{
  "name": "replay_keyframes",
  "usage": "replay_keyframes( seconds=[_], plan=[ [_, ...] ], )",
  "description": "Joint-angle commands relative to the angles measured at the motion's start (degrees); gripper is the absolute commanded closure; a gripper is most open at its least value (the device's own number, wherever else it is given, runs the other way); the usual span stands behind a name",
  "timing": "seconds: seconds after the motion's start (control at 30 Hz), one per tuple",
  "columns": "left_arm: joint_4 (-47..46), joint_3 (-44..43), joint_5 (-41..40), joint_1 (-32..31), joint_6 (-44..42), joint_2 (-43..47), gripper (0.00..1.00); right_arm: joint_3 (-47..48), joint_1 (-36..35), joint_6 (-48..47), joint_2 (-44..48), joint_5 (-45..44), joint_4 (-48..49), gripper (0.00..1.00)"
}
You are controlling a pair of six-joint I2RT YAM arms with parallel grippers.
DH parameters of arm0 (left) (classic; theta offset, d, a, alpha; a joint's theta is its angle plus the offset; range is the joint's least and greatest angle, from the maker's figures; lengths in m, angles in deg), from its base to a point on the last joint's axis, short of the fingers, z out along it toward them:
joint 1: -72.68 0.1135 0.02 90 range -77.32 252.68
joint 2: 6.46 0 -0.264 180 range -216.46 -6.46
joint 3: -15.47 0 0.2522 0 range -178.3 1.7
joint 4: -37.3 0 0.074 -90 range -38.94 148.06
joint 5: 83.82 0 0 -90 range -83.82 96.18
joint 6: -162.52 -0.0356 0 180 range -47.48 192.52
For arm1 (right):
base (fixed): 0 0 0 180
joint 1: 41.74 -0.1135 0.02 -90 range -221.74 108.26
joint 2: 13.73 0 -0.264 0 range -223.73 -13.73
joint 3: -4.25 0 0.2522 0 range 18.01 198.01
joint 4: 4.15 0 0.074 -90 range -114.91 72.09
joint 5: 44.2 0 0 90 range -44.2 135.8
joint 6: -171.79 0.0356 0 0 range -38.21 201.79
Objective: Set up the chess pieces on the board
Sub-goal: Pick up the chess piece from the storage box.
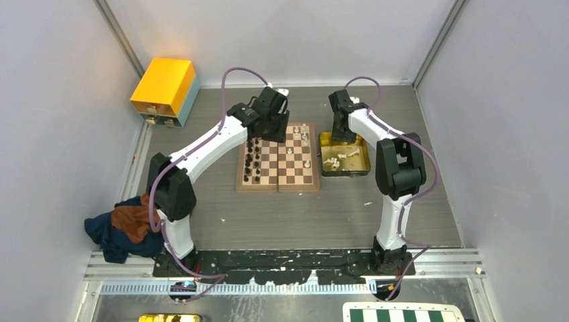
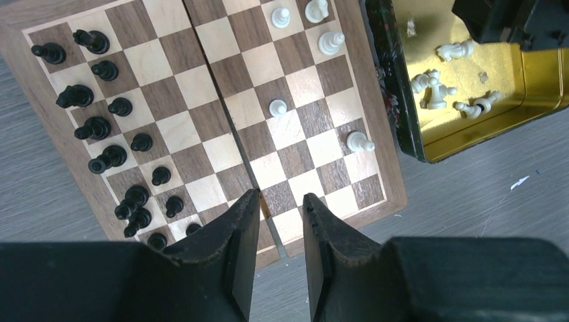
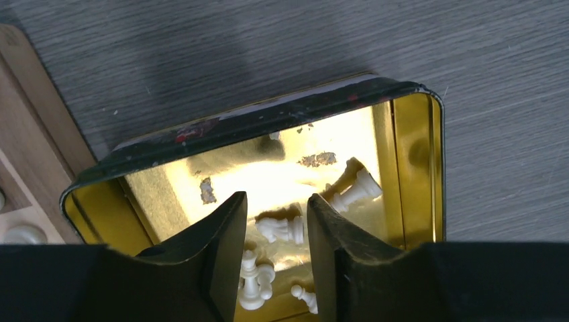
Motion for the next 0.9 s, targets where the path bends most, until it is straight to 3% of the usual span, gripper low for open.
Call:
replay_keyframes(
  seconds=[0.0, 0.87],
  plan=[
    [-3.47, 1.07, 1.04, -0.11, -1.57, 4.67, 0.68, 2.77, 1.11, 0.85, -0.76, -0.77, 3.63, 0.54],
    [-7.18, 5.73, 4.91, -0.02, -1.57, 7.09, 0.68, 4.28, 2.94, -0.83, -6.11, 2.36, 9.79, 0.52]
  ],
)
